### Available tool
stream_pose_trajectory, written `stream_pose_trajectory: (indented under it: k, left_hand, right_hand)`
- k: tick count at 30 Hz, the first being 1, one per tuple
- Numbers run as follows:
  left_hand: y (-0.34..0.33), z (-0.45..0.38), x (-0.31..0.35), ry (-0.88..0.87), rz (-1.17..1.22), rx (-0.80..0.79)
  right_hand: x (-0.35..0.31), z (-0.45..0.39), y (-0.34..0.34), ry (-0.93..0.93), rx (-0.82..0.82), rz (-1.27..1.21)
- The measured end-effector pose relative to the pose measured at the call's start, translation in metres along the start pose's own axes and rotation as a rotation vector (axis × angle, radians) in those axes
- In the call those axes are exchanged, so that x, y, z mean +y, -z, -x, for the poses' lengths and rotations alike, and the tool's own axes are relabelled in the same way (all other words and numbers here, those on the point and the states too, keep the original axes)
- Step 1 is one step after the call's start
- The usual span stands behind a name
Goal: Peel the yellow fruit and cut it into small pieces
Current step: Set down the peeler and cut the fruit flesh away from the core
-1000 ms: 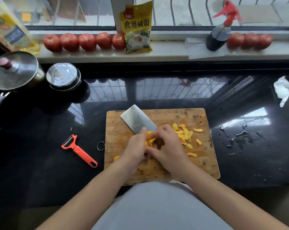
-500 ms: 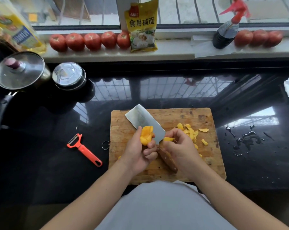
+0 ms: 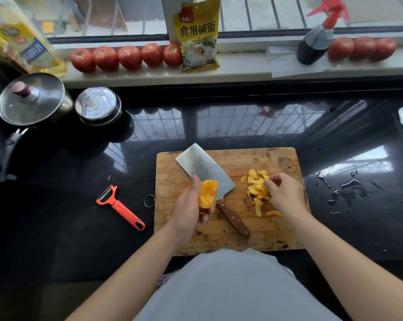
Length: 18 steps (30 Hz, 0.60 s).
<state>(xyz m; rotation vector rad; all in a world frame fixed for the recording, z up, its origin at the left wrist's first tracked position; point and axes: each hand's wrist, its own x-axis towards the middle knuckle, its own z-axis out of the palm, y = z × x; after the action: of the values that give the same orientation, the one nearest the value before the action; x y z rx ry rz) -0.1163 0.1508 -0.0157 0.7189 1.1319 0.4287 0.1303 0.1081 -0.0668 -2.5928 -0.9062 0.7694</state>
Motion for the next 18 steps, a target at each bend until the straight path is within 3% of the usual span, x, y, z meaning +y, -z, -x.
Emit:
stream_pose_trajectory:
  k: [3, 5, 7, 9, 12, 14, 18]
  left_hand:
    - [0.003, 0.005, 0.002, -0.037, -0.087, -0.001]
    - [0.007, 0.008, 0.002, -0.033, -0.122, 0.033]
    - [0.013, 0.010, 0.000, -0.032, -0.106, 0.064]
    - [0.019, 0.011, -0.001, -0.005, -0.017, 0.095]
    - [0.029, 0.017, 0.000, 0.070, 0.163, 0.109]
    - [0.036, 0.024, 0.001, 0.071, 0.250, 0.098]
    - [0.045, 0.032, -0.001, 0.055, 0.382, 0.101]
  right_hand:
    - [0.000, 0.012, -0.002, 0.095, 0.162, 0.101]
    - [-0.013, 0.033, -0.011, 0.305, 0.188, 0.147]
    - [-0.029, 0.055, -0.036, 0.511, 0.004, 0.239]
    - [-0.038, 0.067, -0.063, 0.575, -0.156, 0.374]
    - [-0.042, 0.064, -0.078, 0.632, -0.207, 0.565]
    - [-0.053, 0.063, -0.074, 0.566, -0.258, 0.550]
    - [-0.084, 0.064, -0.034, 0.298, -0.222, 0.201]
